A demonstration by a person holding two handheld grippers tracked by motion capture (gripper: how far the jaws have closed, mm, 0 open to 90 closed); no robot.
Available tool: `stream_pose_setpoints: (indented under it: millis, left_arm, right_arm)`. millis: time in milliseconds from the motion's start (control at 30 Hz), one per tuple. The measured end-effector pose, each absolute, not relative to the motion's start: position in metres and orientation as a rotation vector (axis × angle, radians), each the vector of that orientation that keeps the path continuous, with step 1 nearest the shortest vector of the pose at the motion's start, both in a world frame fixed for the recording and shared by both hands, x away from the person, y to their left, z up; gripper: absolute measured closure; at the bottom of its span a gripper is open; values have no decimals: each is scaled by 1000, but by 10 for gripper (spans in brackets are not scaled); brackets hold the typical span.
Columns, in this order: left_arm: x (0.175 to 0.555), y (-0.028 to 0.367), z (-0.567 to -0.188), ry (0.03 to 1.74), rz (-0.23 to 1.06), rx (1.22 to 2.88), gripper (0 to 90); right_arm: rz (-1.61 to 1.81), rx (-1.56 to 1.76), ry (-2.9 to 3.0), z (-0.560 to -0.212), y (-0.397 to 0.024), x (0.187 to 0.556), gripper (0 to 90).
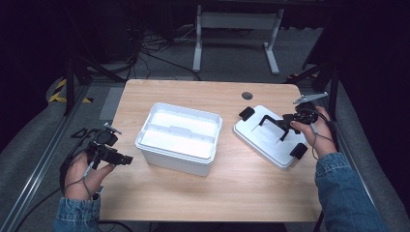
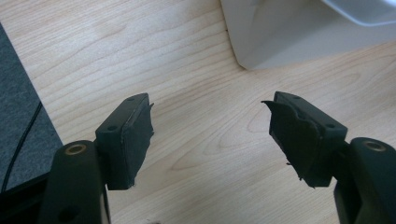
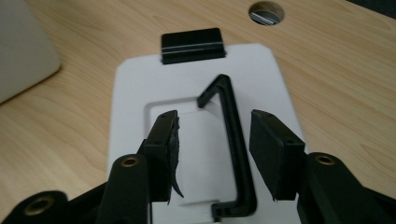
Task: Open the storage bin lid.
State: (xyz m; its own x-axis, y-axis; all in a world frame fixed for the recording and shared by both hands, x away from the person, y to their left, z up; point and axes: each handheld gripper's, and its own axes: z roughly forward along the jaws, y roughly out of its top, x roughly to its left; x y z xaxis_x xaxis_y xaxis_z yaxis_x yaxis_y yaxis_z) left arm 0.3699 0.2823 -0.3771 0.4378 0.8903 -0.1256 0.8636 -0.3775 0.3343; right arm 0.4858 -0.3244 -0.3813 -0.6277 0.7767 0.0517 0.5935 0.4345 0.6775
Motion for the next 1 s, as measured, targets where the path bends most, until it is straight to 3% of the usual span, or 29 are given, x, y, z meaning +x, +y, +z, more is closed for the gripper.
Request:
stream_pose_setpoints:
  millis: [533,1000]
  left_arm:
    - [363,286,-377,1505,115,2337,304]
    - [364,283,-378,1500,119,2353,303]
  right_arm:
    - [1090,907,2567,-348,-263,421,497]
    - [1150,857,2579,-364,-239,384,481]
